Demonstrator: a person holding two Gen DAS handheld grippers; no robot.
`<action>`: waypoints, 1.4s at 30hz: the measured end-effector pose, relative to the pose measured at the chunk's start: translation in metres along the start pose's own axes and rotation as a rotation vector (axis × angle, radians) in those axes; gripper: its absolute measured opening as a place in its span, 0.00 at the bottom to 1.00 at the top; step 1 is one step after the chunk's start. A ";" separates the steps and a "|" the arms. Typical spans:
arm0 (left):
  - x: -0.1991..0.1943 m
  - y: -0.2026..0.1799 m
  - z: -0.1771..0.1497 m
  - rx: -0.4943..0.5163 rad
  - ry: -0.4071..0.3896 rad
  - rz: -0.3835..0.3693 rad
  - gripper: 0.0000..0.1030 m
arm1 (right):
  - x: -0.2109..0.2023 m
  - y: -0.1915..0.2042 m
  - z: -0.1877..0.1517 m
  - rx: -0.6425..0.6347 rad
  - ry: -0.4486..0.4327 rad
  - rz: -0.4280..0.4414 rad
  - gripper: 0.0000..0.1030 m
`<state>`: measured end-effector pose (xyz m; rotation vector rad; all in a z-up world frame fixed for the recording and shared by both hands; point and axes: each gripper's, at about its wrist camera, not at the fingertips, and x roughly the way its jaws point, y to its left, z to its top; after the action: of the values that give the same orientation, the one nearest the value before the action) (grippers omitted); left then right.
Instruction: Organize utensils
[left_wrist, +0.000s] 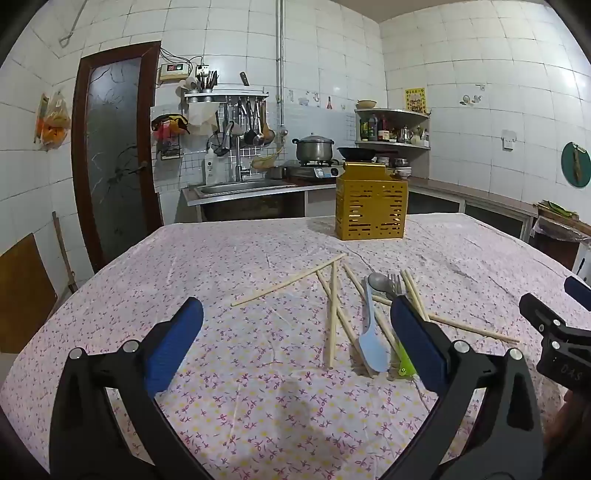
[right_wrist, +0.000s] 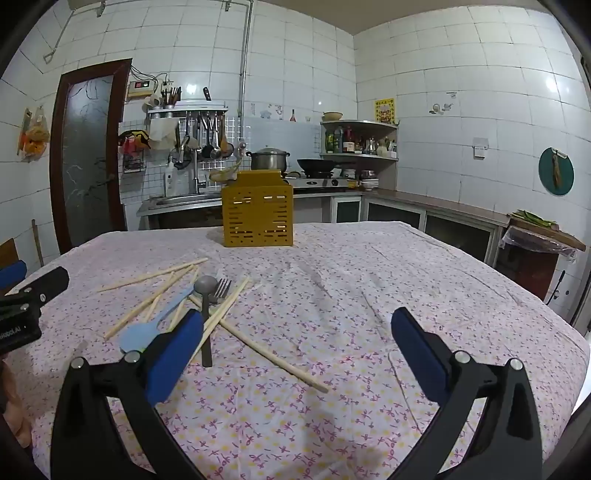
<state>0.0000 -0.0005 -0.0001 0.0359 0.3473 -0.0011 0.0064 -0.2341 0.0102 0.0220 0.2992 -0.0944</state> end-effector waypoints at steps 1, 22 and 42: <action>0.000 0.000 0.000 0.000 0.001 -0.002 0.95 | -0.001 0.000 0.000 0.000 0.000 0.002 0.96; 0.001 0.000 0.001 -0.006 0.007 -0.002 0.95 | 0.007 0.000 -0.003 -0.011 0.022 -0.008 0.96; 0.002 0.001 0.001 -0.009 0.010 -0.003 0.95 | 0.002 -0.003 -0.001 -0.007 0.027 -0.015 0.96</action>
<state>0.0022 0.0005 -0.0003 0.0263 0.3569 -0.0023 0.0075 -0.2369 0.0091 0.0143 0.3262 -0.1082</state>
